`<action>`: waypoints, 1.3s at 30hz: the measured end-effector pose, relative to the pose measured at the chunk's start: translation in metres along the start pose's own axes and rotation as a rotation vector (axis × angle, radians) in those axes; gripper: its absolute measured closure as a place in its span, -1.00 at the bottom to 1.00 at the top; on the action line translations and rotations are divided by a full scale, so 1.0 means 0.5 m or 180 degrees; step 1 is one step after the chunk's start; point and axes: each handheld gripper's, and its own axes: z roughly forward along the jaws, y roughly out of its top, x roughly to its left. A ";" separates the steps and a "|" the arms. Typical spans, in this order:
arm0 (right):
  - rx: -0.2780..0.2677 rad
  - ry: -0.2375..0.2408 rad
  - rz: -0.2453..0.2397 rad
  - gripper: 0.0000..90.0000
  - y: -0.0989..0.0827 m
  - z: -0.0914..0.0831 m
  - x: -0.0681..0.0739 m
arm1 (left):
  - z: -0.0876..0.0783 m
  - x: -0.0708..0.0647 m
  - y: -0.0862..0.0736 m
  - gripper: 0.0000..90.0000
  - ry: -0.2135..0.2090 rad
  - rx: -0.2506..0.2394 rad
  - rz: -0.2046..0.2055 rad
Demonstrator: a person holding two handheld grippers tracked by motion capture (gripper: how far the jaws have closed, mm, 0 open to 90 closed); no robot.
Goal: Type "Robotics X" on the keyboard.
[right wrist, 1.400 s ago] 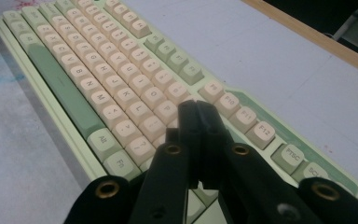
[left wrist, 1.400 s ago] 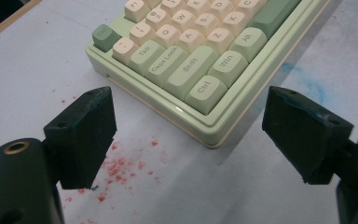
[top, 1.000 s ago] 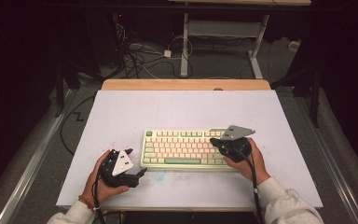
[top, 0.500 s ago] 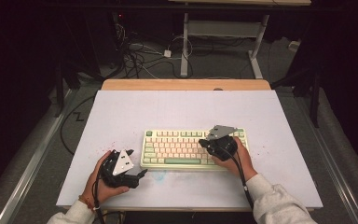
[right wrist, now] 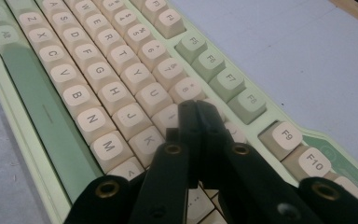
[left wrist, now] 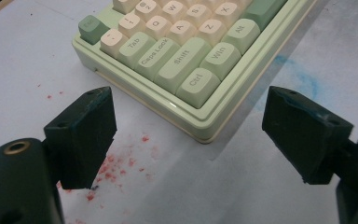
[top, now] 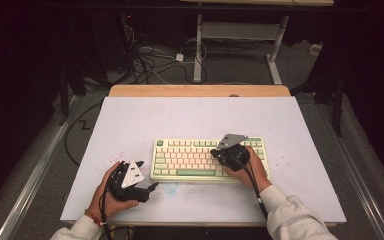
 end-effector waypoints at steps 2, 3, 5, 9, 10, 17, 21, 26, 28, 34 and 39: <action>0.0013 0.0000 -0.0013 1.00 0.000 0.003 0.000 | 0.000 -0.001 -0.001 -0.63 -0.0026 0.0015 -0.0028; 0.0013 -0.0004 -0.0001 1.00 0.000 0.003 0.001 | 0.001 -0.001 -0.001 -0.63 -0.0025 0.0019 -0.0028; 0.0113 -0.0028 -0.0048 1.00 0.000 0.009 0.004 | 0.001 -0.001 -0.001 -0.63 -0.0037 0.0024 -0.0027; 0.0102 -0.0030 -0.0065 1.00 0.002 0.005 0.005 | 0.001 0.000 0.000 -0.63 -0.0016 0.0018 0.0004; 0.0060 -0.0027 -0.0032 1.00 0.001 0.002 0.005 | 0.001 -0.001 -0.001 -0.63 -0.0034 0.0028 -0.0018; -0.0117 -0.0030 0.0034 1.00 0.002 -0.025 0.000 | 0.001 0.000 0.000 -0.62 -0.0033 0.0023 -0.0038; -0.0212 -0.0020 0.0044 1.00 0.002 -0.041 -0.001 | 0.001 0.001 0.000 -0.61 -0.0016 0.0026 -0.0025; -0.0331 -0.0006 0.0047 0.88 0.002 -0.057 0.001 | 0.001 0.001 0.001 -0.59 -0.0039 0.0051 -0.0066; -0.0389 -0.0012 0.0044 0.81 0.001 -0.064 0.003 | 0.000 0.002 0.001 -0.59 -0.0039 0.0051 -0.0075; -0.0566 -0.0030 0.0049 0.35 -0.002 -0.089 0.005 | -0.003 0.005 0.001 -0.55 -0.0056 0.0021 -0.0120; -0.0682 -0.0110 0.0071 -0.04 -0.009 -0.108 0.007 | -0.006 0.006 0.002 -0.52 -0.0056 0.0008 -0.0147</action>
